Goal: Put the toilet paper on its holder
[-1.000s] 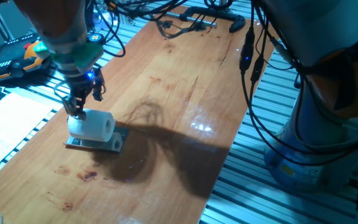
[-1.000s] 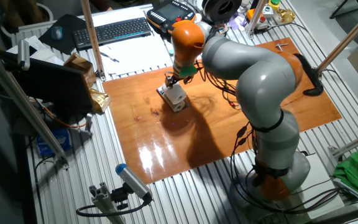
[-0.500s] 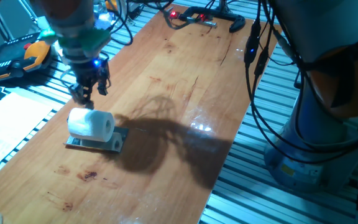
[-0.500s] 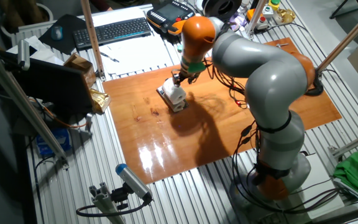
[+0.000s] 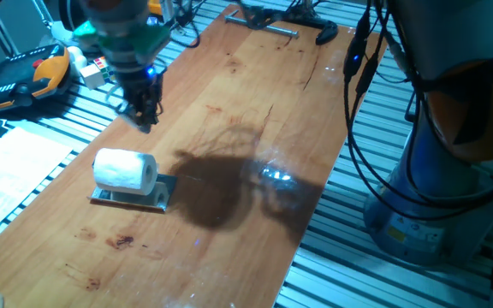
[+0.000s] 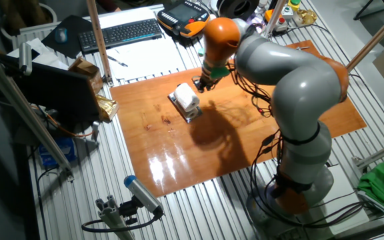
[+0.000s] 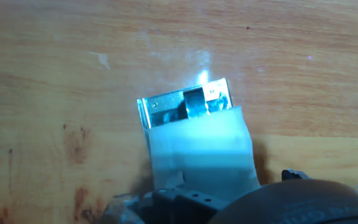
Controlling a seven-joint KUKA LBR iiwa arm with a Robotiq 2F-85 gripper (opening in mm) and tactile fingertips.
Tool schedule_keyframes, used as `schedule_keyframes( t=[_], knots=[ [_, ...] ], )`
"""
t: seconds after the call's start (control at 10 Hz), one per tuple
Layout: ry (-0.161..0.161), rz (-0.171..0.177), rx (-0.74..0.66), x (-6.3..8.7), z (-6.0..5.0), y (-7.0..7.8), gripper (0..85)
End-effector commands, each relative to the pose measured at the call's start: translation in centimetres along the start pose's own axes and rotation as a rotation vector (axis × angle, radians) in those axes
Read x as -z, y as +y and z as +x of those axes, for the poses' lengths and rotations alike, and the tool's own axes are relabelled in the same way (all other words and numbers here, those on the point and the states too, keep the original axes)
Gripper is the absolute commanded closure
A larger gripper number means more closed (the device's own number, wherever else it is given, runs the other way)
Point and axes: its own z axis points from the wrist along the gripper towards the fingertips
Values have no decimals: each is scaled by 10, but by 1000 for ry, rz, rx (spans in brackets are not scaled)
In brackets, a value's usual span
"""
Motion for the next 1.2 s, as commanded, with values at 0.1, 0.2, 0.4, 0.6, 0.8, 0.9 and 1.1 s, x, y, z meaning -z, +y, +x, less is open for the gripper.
schedule_keyframes(
  t=[0.1, 0.2, 0.4, 0.6, 0.8, 0.9, 1.1],
  knots=[
    [-4, 6, -8, 6, 7, -7, 843],
    [-5, 6, -14, 8, 9, -9, 843],
    [-5, 7, -14, 12, 13, -14, 843],
    [-7, 8, -17, 15, 17, -18, 843],
    [-7, 9, -27, 17, 20, -19, 843],
    [-7, 12, -29, 18, 21, -19, 843],
    [-10, 11, -28, 20, 23, -20, 843]
  ],
)
